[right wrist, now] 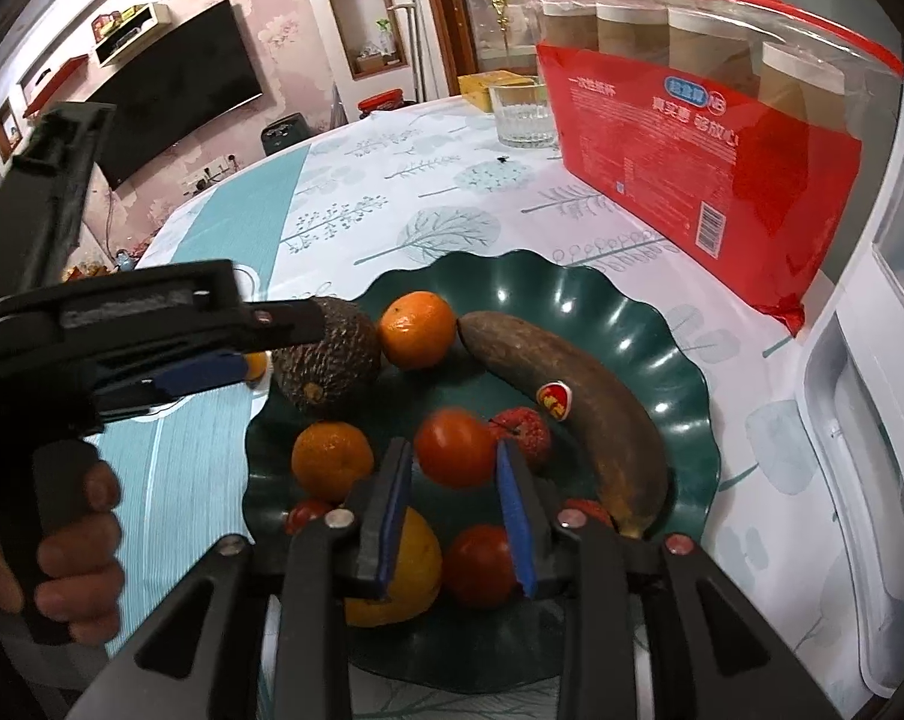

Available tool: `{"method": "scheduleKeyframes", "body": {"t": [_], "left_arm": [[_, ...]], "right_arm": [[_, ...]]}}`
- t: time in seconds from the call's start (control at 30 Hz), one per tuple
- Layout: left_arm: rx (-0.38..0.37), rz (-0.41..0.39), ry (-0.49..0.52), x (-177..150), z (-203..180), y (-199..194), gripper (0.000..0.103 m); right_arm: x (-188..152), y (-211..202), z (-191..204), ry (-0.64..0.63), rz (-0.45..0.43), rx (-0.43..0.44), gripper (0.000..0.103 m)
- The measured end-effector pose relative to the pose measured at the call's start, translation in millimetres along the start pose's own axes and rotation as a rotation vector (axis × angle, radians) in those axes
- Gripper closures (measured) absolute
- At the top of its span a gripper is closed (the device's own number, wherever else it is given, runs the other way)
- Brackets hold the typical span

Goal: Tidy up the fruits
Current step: 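Carry avocado and tomato onto the green plate and open both tools, then grasp the last mandarin with the left tool and place it on the plate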

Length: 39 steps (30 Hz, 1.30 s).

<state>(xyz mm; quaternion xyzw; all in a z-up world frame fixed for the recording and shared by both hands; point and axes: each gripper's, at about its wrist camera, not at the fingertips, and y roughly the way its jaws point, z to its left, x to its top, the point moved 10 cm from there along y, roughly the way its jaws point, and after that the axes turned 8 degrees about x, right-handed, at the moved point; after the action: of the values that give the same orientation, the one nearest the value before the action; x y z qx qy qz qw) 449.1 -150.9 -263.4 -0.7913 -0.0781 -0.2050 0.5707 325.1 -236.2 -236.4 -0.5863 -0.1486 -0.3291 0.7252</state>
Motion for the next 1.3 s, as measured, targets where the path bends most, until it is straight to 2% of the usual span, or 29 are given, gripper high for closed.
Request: {"method": "scheduleKeyframes", "body": {"t": [0.07, 0.17, 0.23, 0.37, 0.5, 0.67, 0.77, 1.0, 1.13, 1.23, 1.3], "left_arm": [[0.015, -0.001, -0.001, -1.2, 5.5, -3.7, 0.031], [0.024, -0.007, -0.023, -3.5, 17.7, -8.4, 0.031], [0.007, -0.013, -0.033, -4.7, 24.3, -10.7, 0.031], [0.037, -0.031, -0.052, -3.5, 39.5, -10.9, 0.031], [0.105, -0.06, -0.048, 2.8, 55.9, -7.7, 0.032], [0.149, -0.079, -0.038, 11.3, 66.6, 2.1, 0.034], [0.162, -0.083, -0.043, 15.1, 73.1, 9.8, 0.037], [0.155, -0.065, -0.058, 15.9, 79.4, 28.2, 0.056], [0.157, -0.067, -0.056, 16.0, 79.2, 34.7, 0.059], [0.145, -0.06, -0.05, 16.1, 76.9, 38.8, 0.067], [0.149, -0.064, -0.044, 16.8, 76.0, 39.8, 0.068]], "right_arm": [[1.0, -2.2, -2.2, 0.015, -0.007, 0.001, 0.058], [2.0, -4.7, -6.1, 0.032, -0.015, -0.001, 0.055], [2.2, -5.6, -8.5, 0.041, -0.018, 0.0, 0.054], [0.9, -4.1, -10.2, 0.053, -0.011, 0.008, 0.054], [0.5, -4.3, -6.3, 0.041, -0.013, 0.021, 0.054], [-0.2, -1.4, 0.4, 0.015, -0.013, 0.046, 0.054], [-1.3, 1.2, 2.7, -0.005, -0.008, 0.052, 0.054], [-2.3, 5.7, 3.3, -0.015, 0.009, 0.058, 0.054], [0.7, 7.1, 2.3, -0.004, 0.004, 0.058, 0.054], [0.7, 7.6, 2.3, -0.003, 0.005, 0.058, 0.054], [0.4, 7.7, 2.0, -0.002, 0.01, 0.057, 0.054]]}}
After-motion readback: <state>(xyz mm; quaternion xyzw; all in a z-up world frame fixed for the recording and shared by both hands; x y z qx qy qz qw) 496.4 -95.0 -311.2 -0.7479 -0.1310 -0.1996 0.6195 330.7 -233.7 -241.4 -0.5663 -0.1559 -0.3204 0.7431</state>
